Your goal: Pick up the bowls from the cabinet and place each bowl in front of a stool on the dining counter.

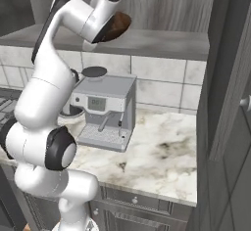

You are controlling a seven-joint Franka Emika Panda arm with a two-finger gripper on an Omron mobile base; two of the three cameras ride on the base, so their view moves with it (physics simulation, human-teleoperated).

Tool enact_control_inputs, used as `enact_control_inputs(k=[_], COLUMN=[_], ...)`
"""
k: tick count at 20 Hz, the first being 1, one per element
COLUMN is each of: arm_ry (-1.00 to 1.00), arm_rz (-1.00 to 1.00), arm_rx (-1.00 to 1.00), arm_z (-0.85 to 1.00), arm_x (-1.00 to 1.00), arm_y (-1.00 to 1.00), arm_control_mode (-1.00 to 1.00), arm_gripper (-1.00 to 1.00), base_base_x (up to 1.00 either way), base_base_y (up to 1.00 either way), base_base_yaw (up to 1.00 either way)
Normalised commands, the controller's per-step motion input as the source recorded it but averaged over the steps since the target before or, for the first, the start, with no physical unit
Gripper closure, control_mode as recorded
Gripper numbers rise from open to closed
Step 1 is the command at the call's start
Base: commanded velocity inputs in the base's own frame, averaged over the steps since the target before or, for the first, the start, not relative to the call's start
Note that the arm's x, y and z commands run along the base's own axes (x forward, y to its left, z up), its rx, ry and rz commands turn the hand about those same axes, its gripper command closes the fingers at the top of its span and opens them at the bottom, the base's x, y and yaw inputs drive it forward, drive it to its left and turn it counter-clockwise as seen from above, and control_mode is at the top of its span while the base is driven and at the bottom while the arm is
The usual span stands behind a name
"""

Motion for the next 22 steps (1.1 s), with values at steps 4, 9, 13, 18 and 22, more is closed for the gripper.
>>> enact_control_inputs(k=[4,9,13,18,22], arm_ry=[-0.04,0.0,0.13,0.2,0.24], arm_rz=[-0.08,-0.03,0.0,0.0,0.0], arm_rx=[0.0,0.0,-0.01,0.0,0.0], arm_z=[0.01,0.0,0.0,0.0,-0.02], arm_x=[-1.0,-1.0,-1.0,-1.0,-1.0], arm_y=[-0.1,0.01,0.19,0.05,0.0], arm_control_mode=[-1.0,-1.0,-1.0,-1.0,-1.0], arm_gripper=[1.0,1.0,1.0,1.0,1.0], base_base_x=[0.0,0.0,0.0,0.0,0.0], base_base_y=[0.0,0.0,0.0,0.0,0.0], base_base_yaw=[0.0,0.0,0.0,0.0,0.0])
